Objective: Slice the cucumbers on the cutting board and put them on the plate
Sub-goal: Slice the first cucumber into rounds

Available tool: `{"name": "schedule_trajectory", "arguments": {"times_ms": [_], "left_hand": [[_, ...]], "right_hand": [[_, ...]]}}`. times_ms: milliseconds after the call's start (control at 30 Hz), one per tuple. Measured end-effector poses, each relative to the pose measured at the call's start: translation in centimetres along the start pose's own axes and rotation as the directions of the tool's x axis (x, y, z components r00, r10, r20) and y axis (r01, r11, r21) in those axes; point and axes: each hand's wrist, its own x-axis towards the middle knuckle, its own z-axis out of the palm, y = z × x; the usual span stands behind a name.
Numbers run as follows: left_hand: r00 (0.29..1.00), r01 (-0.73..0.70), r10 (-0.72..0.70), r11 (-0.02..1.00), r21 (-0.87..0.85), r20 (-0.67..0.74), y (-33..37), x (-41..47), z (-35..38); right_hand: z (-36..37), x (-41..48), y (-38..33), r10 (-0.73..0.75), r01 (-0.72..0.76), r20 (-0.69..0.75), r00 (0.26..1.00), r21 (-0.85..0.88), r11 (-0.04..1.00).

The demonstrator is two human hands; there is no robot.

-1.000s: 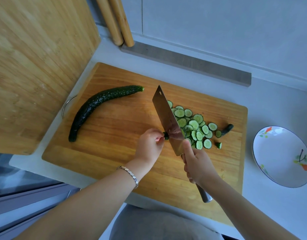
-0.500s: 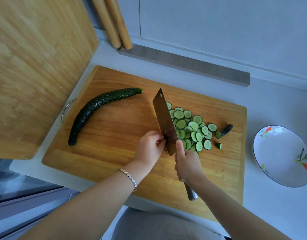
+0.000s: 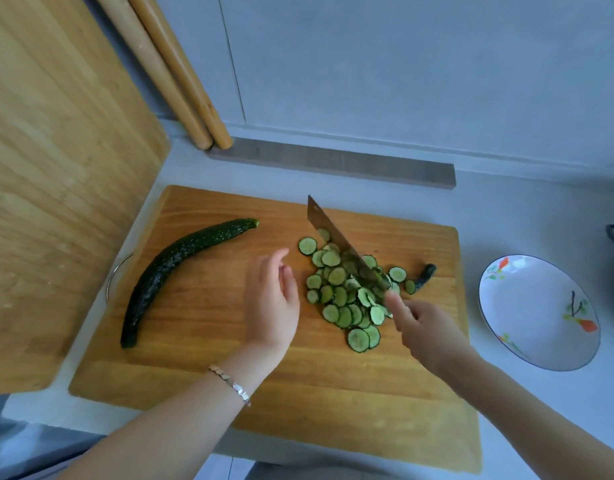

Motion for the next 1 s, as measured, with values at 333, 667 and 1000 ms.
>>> {"name": "schedule_trajectory", "arguments": {"times_ms": [333,667,1000], "left_hand": [[0.404,-0.578,0.192,0.811,0.087,0.894,3.5,1.7,-0.1],[0.330,-0.379,-0.177,0.875,0.302,0.927,2.4,5.0,3.6],[0.359,-0.583,0.137,0.805,0.107,0.923,7.9,1.7,4.1]], "right_hand": [[-0.8,1.0,-0.6,-0.314,0.330,0.164,0.935,-0.726,0.603],[-2.3,1.4,2.3,-0.463,0.509,0.309,0.831,-0.759,0.407],[-3.9,3.5,5.7,-0.824,0.554,-0.003,0.566,-0.740,0.382]]}}
